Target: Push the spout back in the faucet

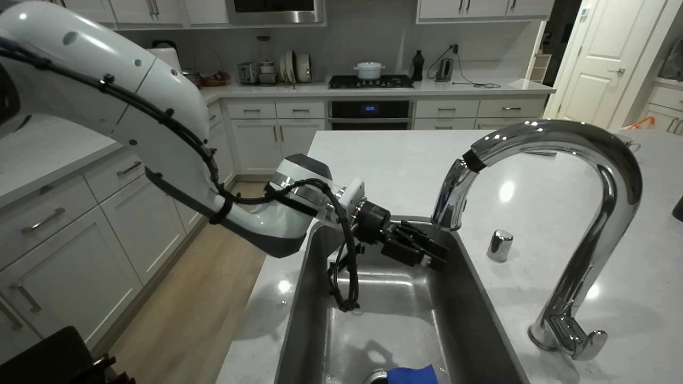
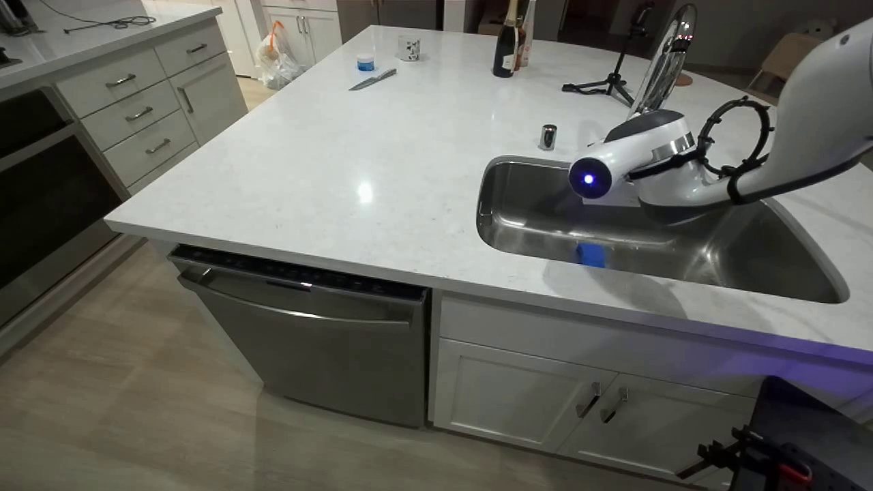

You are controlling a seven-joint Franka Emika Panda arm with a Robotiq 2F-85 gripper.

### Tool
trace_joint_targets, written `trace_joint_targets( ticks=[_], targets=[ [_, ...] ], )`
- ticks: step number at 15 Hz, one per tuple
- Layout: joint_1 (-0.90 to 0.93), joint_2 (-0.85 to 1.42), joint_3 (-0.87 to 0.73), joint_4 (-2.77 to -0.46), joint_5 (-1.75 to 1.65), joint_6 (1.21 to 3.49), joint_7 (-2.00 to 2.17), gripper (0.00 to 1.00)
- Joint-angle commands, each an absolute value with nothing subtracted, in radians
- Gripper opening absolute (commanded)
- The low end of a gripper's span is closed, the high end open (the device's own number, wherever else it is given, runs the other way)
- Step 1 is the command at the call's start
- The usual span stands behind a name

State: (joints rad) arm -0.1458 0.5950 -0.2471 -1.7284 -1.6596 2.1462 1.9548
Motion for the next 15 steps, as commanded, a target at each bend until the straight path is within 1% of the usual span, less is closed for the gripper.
trace_joint_targets(
  ticks=[1,5,6,15],
  targets=[
    [-0.167,0.583,-0.217,-1.764,-1.791,2.127,2.156,0.34],
    [-0.181,0.562,-0.194,-1.811,-1.883,2.092,2.287,0.05],
    [-0.184,0.548,-0.189,-1.826,-1.89,2.085,2.29,0.0],
    [-0.188,0.402,-0.17,-1.935,-1.892,2.059,2.251,0.0]
  ],
)
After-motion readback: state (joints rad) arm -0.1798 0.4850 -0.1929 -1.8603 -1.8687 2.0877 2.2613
